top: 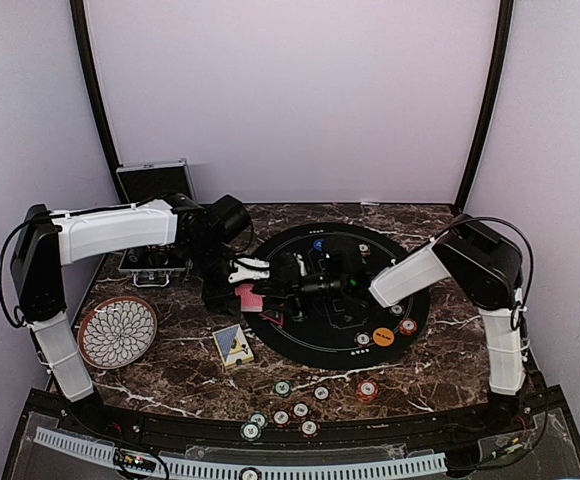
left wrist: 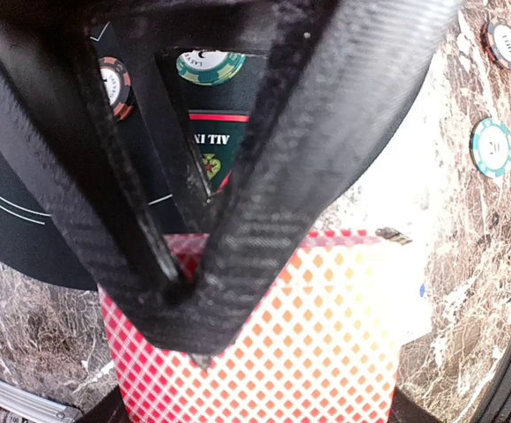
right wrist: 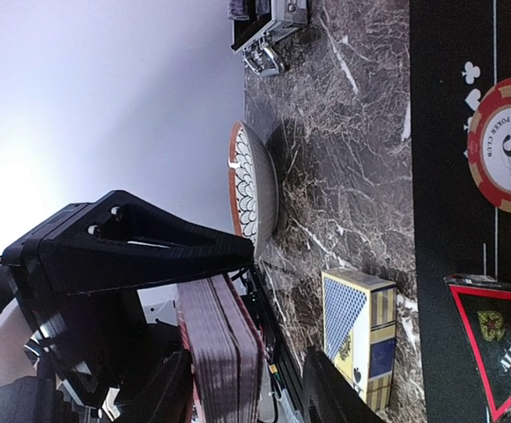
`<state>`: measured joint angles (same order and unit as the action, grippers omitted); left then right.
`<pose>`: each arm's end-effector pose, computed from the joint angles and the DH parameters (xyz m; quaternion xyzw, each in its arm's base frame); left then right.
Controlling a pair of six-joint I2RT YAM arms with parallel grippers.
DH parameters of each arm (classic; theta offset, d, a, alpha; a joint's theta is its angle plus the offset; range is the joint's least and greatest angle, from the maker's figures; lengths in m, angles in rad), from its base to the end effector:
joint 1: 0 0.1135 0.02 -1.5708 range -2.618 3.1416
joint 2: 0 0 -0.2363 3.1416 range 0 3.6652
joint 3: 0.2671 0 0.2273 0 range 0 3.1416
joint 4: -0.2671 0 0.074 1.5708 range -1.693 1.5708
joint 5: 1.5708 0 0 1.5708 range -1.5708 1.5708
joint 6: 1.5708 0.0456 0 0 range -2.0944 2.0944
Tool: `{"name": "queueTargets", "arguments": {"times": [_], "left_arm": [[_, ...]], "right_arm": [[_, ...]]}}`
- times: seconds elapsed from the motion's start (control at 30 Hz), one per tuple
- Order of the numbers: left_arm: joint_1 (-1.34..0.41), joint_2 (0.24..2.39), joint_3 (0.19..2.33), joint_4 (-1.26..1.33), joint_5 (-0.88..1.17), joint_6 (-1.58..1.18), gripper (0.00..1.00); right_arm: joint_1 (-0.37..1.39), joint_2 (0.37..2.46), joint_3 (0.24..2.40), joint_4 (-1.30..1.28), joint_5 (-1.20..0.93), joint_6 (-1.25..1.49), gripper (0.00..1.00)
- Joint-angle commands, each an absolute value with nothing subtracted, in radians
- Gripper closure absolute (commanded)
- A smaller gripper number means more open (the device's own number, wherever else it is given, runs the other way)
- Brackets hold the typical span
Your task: Distribute texas hold em gaming equipment
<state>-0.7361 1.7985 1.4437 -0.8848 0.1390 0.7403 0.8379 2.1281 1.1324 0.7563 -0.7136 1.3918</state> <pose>0.2466 -0.2320 0.2111 0.6706 0.7201 -0.0682 0.1646 0.2588 0.3321 0.1370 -0.0060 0.7679 0.6405 0.0082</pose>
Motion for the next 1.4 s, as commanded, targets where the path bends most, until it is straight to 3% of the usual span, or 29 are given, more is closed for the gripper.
{"name": "queueTargets", "arguments": {"times": [0.0,0.1,0.3,0.47,0.77,1.37], "left_arm": [[-0.739,1.762,1.479,-0.908,0.144,0.728,0.69],[-0.739,1.762,1.478,-0.909,0.141,0.726,0.69],[-0.739,1.773,1.488,-0.908,0.152,0.719,0.69],[-0.739,1.783,1.505,-0.910,0.159,0.712,0.70],[-0.739,1.785,1.519,-0.920,0.170,0.710,0.71],[-0.738,1.754,1.503,-0.921,0.155,0.703,0.75]], "right_arm": [[0.832,2.081,1.119,0.755,-0.719,1.365,0.57],[0.831,2.073,1.114,0.759,-0.722,1.365,0.57],[0.846,2.083,1.131,0.832,-0.732,1.406,0.42],[0.866,2.123,1.180,0.848,-0.743,1.426,0.40],[0.877,2.182,1.230,0.862,-0.734,1.461,0.42],[0.829,2.076,1.087,0.747,-0.725,1.350,0.61]]}}
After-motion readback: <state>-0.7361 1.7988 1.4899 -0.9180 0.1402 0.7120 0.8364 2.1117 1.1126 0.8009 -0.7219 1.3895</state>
